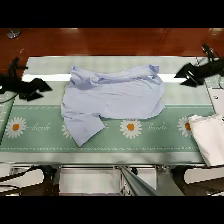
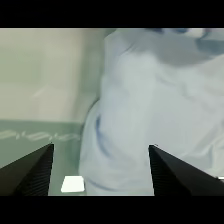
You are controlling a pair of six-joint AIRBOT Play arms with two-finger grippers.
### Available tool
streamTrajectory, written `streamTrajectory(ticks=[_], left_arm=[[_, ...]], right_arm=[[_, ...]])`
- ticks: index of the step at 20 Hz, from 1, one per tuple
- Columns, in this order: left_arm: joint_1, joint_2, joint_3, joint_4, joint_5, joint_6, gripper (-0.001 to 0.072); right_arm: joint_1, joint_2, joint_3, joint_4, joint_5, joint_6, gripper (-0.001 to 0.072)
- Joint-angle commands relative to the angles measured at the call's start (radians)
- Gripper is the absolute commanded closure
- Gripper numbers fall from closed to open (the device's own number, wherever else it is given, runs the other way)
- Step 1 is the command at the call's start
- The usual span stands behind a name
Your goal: Fold the shirts.
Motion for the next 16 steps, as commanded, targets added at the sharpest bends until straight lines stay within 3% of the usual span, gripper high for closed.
streamTrajectory(ticks=[1, 4, 7, 16], left_arm=[[0.163, 0.082, -0.251, -0.002, -0.063, -0.013, 0.0006], [0.227, 0.118, -0.434, -0.230, -0.037, 0.125, 0.0006], [0.213, 0.117, -0.515, -0.405, 0.043, 0.233, 0.0006], [-0.007, 0.069, -0.530, -0.514, 0.278, 0.241, 0.0007]], right_arm=[[-0.113, 0.189, -0.309, -0.027, -0.120, -0.018, 0.0095], [-0.129, 0.341, -0.581, 0.216, -0.266, -0.127, 0.0095], [-0.129, 0.409, -0.697, 0.329, -0.257, -0.206, 0.0095], [-0.129, 0.477, -0.791, 0.337, -0.229, -0.241, 0.0095]])
